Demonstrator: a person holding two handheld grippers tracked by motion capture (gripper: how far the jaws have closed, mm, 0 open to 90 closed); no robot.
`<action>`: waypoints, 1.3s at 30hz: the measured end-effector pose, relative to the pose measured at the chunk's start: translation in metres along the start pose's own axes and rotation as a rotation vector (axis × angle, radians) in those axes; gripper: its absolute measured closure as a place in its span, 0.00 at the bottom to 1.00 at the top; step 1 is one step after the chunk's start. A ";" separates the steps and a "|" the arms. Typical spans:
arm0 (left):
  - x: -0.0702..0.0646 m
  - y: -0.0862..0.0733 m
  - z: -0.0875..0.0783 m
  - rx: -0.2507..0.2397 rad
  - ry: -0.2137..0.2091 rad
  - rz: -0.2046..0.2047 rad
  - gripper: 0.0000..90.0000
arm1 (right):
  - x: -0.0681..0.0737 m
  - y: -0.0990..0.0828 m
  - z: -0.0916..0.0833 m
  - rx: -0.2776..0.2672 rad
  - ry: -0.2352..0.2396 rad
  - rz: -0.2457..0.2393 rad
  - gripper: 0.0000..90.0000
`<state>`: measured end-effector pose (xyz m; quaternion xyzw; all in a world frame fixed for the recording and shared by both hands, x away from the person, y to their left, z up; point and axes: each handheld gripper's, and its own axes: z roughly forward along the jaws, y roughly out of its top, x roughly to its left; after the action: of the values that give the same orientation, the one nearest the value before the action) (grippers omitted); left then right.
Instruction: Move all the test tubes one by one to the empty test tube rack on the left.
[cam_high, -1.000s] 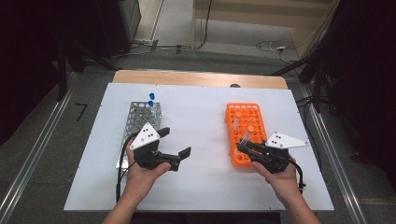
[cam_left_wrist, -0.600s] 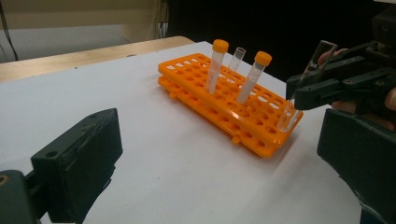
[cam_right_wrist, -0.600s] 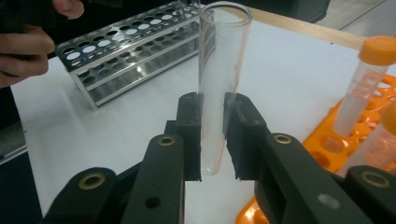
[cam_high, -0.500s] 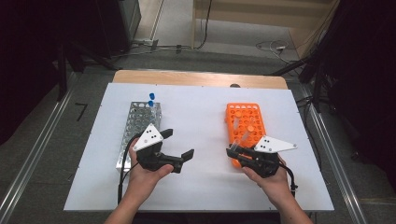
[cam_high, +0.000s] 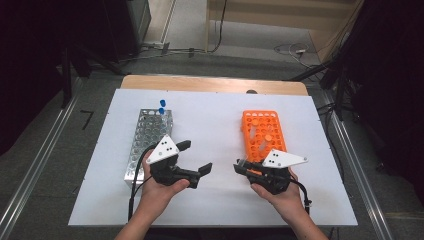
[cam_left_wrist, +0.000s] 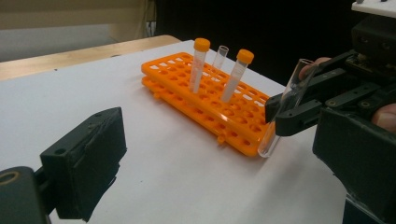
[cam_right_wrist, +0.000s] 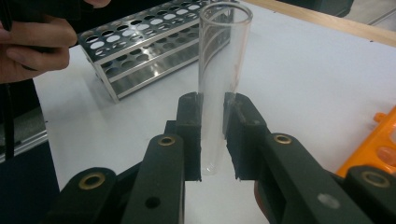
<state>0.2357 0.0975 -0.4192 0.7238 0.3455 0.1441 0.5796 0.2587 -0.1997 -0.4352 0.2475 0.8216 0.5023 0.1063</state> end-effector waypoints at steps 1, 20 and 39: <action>-0.001 0.000 0.001 0.002 -0.006 0.002 0.04 | 0.001 0.000 0.001 0.000 0.002 0.001 0.82; -0.015 -0.003 0.013 0.029 -0.169 0.005 0.21 | 0.023 0.001 0.022 0.030 0.057 -0.034 0.82; -0.028 -0.008 0.024 0.072 -0.184 0.058 0.68 | 0.036 0.002 0.033 0.052 0.102 -0.045 0.82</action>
<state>0.2279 0.0616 -0.4285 0.7639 0.2747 0.0810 0.5783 0.2429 -0.1549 -0.4460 0.2059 0.8441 0.4903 0.0690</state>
